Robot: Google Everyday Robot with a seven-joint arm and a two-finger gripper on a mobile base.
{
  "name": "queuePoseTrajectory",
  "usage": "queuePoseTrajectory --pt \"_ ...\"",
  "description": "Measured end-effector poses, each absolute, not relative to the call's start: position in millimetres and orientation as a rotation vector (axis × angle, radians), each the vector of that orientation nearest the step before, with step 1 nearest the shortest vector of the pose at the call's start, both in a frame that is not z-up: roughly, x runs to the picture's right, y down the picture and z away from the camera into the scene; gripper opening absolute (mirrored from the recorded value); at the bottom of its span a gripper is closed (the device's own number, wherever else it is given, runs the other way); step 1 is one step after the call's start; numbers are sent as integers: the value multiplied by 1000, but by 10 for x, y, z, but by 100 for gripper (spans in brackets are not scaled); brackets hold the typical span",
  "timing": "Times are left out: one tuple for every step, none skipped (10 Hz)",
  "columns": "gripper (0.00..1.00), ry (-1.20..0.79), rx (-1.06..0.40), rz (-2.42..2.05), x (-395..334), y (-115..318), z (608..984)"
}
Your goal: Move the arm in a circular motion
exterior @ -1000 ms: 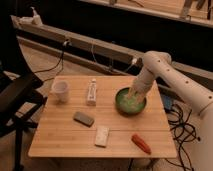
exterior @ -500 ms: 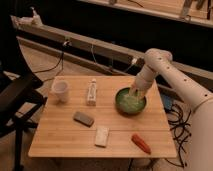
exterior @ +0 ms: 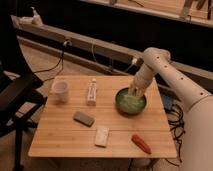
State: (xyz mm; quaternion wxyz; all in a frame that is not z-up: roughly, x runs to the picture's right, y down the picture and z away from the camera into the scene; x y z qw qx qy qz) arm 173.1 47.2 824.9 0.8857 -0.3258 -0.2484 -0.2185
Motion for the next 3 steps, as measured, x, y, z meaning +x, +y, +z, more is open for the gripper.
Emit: queuePoseTrajectory --pt "41 -517 -677 -457 1667 556 8267" --pt "41 -515 -673 -454 1691 644 8281" --pt "41 -519 -667 -441 1741 628 8294"
